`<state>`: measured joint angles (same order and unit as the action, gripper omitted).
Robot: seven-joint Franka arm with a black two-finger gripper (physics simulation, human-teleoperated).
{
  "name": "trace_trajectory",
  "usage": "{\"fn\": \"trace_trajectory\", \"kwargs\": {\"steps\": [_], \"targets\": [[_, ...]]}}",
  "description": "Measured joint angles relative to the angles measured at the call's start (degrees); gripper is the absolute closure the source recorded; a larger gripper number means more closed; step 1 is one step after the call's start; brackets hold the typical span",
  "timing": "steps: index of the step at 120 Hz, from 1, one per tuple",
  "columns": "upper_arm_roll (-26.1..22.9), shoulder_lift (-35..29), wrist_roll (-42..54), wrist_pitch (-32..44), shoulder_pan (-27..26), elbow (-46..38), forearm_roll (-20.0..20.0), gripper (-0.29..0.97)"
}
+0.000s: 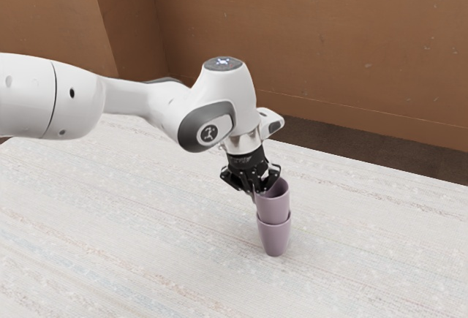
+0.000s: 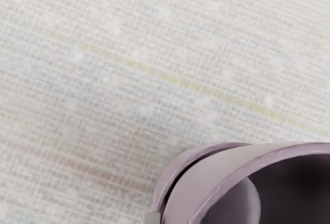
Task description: Place the left cup onto the right cup
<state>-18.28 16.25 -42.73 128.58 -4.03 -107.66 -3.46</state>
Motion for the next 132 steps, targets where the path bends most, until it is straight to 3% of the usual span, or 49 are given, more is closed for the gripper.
{"fn": "trace_trajectory", "kwargs": {"steps": [10, 35, 57, 86, 132], "targets": [[0.0, -0.1, 0.0, 0.1, 0.0, -0.4, 0.5, 0.78], [0.0, -0.5, 0.0, 0.4, -0.2, -1.3, 1.4, 0.35], [0.0, -0.8, -0.1, 0.5, -0.3, -1.9, 1.6, 0.15], [0.1, -1.6, -0.2, 0.6, -0.3, -2.6, 1.6, 0.05], [0.1, -6.0, -0.4, 0.3, -0.8, -4.6, 1.4, 0.01]]}}
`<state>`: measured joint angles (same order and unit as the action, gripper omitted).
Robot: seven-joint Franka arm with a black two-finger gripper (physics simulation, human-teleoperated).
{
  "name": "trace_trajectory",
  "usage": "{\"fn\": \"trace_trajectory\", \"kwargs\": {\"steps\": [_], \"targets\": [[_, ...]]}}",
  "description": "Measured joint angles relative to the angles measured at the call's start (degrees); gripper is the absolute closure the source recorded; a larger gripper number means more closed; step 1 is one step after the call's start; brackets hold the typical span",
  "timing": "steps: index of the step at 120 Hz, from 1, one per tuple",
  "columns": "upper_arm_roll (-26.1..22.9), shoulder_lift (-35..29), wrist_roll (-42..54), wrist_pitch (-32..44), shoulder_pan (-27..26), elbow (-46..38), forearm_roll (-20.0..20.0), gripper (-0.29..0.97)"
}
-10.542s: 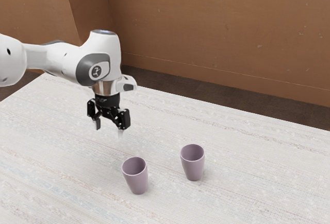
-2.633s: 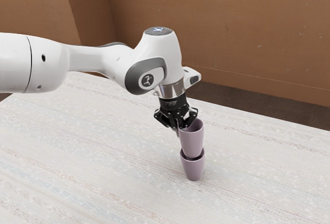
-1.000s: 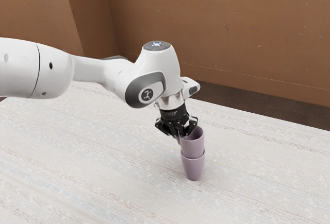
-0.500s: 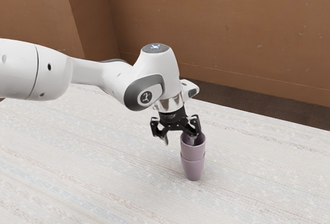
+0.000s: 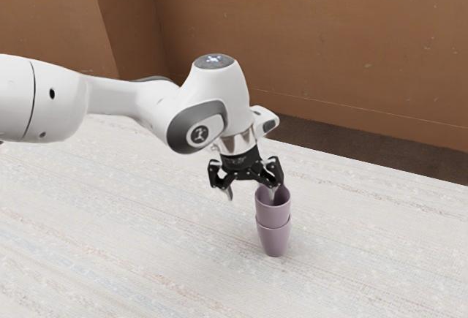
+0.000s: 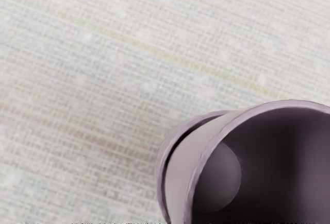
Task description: Place the left cup onto the right cup
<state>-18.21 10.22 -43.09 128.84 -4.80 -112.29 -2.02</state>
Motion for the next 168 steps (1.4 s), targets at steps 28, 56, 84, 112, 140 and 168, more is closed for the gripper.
{"fn": "trace_trajectory", "kwargs": {"steps": [28, 56, 84, 112, 140, 168], "targets": [[0.1, -2.5, 0.1, -1.2, -0.3, -0.6, -0.5, 0.0], [0.6, -3.5, 0.6, -3.0, -0.3, 0.8, -2.0, 0.0], [4.0, -3.5, 5.3, -5.8, -0.3, 3.0, -3.9, 0.0], [6.4, -3.7, 11.8, -6.8, -0.6, 3.4, -6.3, 0.0], [10.0, -4.1, 16.3, -7.7, -1.3, 3.7, -6.8, 0.0], [14.0, -4.1, 20.8, -8.5, -1.3, 4.1, -7.1, 0.0]]}}
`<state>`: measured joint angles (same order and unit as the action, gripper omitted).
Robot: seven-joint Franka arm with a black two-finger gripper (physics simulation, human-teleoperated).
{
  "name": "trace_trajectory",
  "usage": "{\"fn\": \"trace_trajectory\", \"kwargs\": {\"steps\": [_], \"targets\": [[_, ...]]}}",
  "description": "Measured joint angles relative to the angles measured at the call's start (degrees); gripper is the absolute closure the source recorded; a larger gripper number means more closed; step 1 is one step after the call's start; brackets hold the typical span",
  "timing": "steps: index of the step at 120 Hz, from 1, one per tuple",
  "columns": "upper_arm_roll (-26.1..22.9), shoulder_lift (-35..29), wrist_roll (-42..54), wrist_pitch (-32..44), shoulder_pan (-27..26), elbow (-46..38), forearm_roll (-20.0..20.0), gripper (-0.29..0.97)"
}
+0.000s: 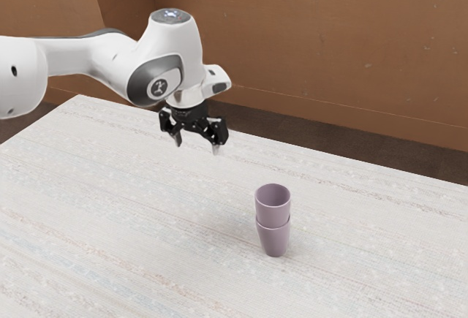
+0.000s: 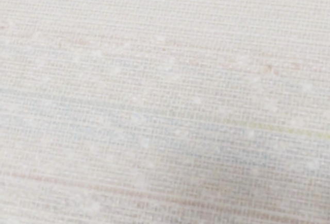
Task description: Place the left cup onto the right cup
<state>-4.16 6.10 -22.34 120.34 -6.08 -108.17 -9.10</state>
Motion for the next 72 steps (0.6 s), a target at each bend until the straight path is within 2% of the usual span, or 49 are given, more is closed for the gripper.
{"fn": "trace_trajectory", "kwargs": {"steps": [17, 72], "targets": [[2.0, -0.5, 2.9, -0.6, 0.4, 1.5, 0.0, 0.0], [2.9, -1.7, 9.0, -10.4, 0.2, 10.0, 0.0, 0.0]]}}
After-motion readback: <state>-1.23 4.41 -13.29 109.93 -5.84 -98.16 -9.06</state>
